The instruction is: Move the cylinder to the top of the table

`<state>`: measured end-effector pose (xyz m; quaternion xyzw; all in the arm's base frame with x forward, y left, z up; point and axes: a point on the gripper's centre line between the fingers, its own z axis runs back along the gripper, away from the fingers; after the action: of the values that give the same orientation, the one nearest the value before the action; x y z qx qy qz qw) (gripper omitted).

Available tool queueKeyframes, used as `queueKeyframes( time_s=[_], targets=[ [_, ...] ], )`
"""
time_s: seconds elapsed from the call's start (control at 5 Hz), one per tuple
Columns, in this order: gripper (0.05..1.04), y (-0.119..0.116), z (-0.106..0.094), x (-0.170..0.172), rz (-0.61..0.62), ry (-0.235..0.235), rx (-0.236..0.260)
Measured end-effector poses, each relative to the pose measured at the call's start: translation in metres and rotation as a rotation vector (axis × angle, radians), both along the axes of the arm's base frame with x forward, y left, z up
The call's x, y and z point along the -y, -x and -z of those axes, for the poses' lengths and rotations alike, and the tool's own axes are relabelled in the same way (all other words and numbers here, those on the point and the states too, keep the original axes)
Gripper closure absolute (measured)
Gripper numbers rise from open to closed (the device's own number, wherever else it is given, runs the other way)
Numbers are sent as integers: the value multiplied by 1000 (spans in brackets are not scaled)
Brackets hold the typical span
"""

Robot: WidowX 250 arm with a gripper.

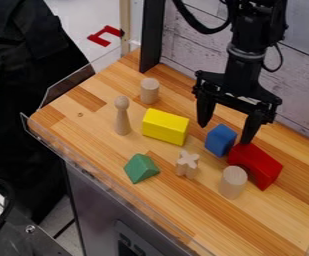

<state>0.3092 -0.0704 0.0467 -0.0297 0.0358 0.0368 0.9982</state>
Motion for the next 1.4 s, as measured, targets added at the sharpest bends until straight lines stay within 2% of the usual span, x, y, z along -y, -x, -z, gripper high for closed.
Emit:
queueKeyframes(
  time_s=[0.2,0.4,0.6,1.0,1.4],
  targets=[
    [83,6,11,0,-2,-5,-38],
    [83,21,22,-1,-19,-5,-74],
    [83,27,19,6,-3,-8,-69],
    [83,40,4,22,46,-16,-13],
    [83,49,6,36,90,-16,-14]
  ],
)
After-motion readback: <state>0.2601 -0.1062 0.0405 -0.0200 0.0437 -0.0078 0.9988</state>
